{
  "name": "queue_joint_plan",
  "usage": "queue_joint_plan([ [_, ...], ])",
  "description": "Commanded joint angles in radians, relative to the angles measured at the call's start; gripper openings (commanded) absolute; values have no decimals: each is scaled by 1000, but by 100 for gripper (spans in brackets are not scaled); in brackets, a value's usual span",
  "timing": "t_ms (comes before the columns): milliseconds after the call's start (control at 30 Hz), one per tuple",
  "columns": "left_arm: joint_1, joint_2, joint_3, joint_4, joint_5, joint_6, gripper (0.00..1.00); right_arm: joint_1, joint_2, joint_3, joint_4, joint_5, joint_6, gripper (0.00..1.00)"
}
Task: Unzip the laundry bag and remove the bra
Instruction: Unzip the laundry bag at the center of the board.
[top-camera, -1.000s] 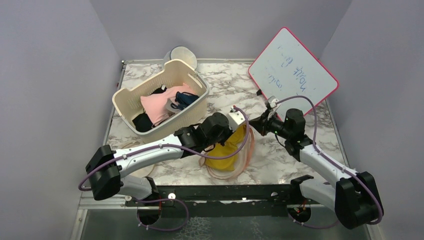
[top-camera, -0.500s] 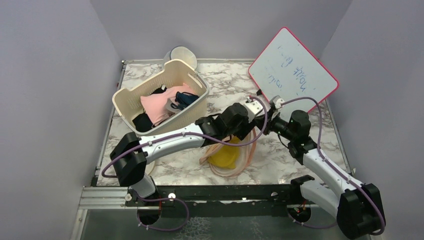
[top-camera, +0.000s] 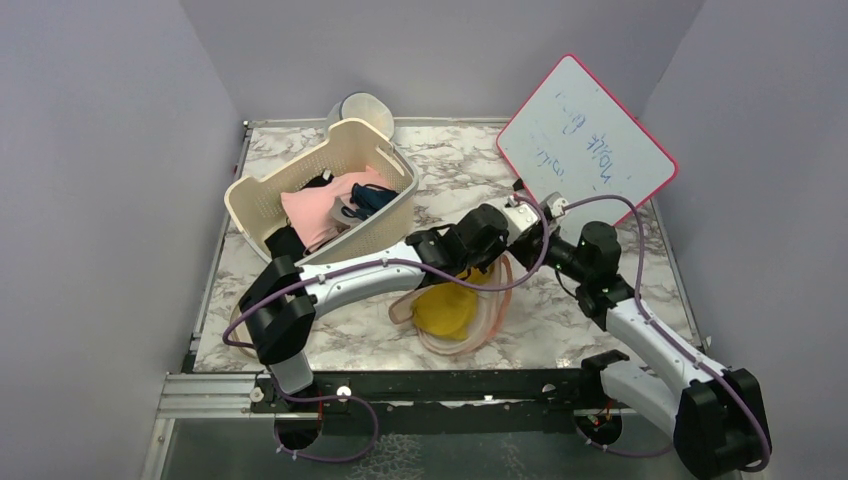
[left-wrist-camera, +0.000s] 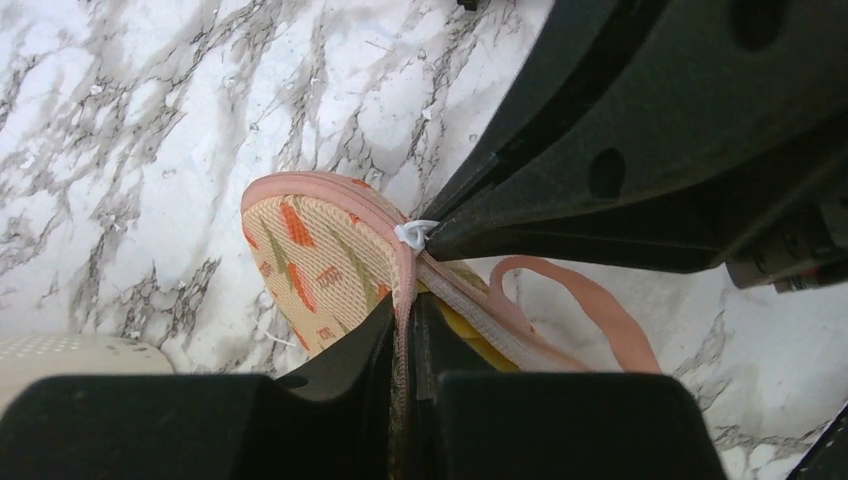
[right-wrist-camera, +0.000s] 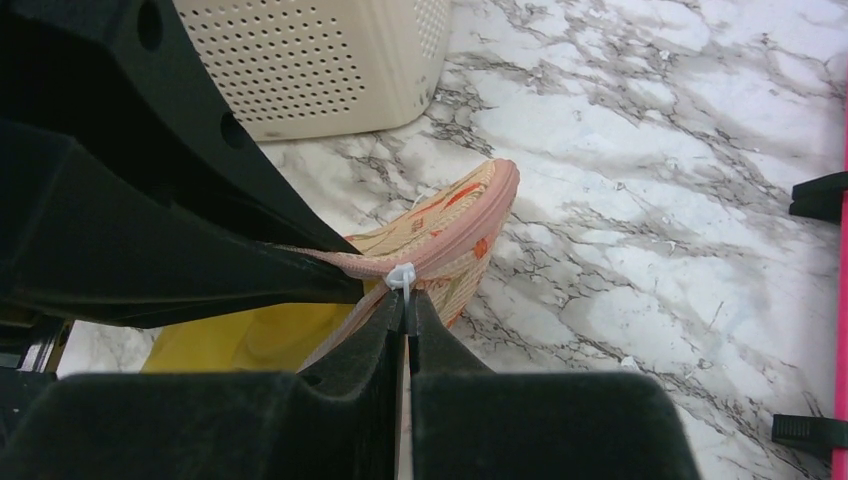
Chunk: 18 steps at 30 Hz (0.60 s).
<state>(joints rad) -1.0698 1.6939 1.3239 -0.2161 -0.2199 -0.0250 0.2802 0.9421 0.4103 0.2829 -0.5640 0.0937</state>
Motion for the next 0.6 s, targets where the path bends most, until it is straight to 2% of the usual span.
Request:
queue_joint_plan([
  [0, -5, -44, -44, 34, 64, 121, 0, -4, 57, 48, -13, 61, 8, 1],
  [167, -9, -109, -103, 78, 135, 179, 0, -4, 167, 68, 60, 68, 27, 1],
  [400, -12, -163, -152, 123, 240, 162, 0, -8, 261, 102, 156, 86, 34, 1],
  [567, -12, -164, -174, 133, 217, 137, 0, -13, 317, 95, 228, 107, 45, 1],
])
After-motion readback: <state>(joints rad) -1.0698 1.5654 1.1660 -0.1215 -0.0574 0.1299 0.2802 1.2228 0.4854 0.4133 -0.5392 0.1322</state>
